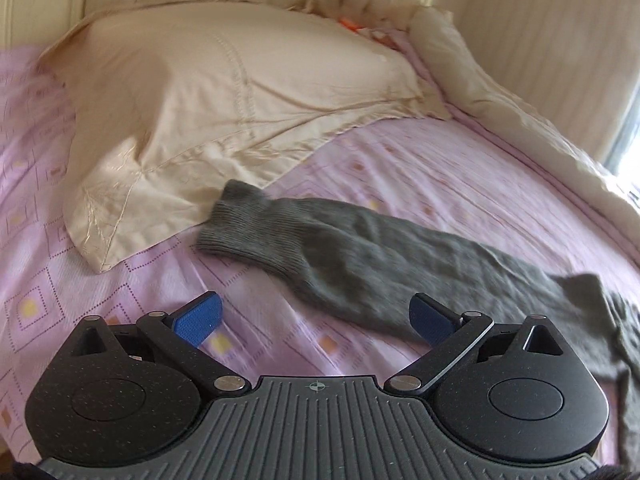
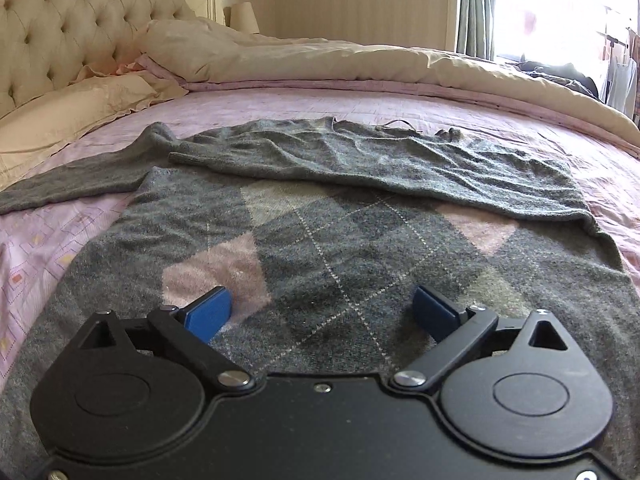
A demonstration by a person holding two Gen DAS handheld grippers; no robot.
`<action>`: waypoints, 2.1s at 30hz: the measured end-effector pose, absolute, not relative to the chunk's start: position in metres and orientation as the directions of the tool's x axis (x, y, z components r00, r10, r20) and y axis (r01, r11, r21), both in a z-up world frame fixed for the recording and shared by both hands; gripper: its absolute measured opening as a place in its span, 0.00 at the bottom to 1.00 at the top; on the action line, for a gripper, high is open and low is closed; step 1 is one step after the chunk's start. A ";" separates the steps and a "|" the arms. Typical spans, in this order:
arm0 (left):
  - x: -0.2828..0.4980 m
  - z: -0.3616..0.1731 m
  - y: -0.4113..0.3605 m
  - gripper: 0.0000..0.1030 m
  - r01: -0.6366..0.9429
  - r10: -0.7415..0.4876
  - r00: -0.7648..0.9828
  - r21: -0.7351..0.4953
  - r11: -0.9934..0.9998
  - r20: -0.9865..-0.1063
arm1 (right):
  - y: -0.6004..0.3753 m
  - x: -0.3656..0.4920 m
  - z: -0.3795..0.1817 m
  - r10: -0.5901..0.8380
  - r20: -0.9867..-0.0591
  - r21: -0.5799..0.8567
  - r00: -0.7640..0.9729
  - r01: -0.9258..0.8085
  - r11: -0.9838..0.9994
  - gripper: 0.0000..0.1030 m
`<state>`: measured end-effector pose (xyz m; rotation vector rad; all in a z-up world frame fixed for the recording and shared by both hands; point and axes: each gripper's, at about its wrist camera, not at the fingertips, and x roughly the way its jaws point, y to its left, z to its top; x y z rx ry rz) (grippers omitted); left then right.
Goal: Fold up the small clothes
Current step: 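Move the left gripper out to the other sleeve's cuff, then close the left gripper on the sleeve cuff, then lay the held sleeve across the sweater body and open the left gripper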
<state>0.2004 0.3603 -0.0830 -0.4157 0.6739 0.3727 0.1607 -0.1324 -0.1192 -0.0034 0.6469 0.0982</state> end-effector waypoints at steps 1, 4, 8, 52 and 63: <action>0.203 -0.084 0.364 0.98 -0.460 0.195 0.725 -0.254 0.851 -0.660 | -0.132 0.161 -0.119 0.091 -0.603 0.028 0.793 -0.093 0.995 0.97; 0.217 -0.084 0.371 0.98 -0.461 0.203 0.725 -0.245 0.853 -0.658 | -0.132 0.161 -0.119 0.091 -0.603 0.028 0.792 -0.093 0.995 0.97; 0.235 -0.083 0.374 0.25 -0.487 0.248 0.708 -0.204 0.849 -0.661 | -0.132 0.161 -0.119 0.092 -0.603 0.029 0.792 -0.094 0.995 0.97; 0.255 0.009 -0.084 0.33 0.361 -0.341 0.809 -0.054 0.931 -0.479 | -0.275 0.126 -0.060 0.117 -0.540 0.255 0.833 0.030 0.967 0.96; 0.218 -0.065 0.004 0.43 0.136 -0.077 0.802 0.056 0.989 -0.592 | -0.244 0.223 -0.045 0.310 -0.545 0.315 0.779 -0.152 0.937 0.59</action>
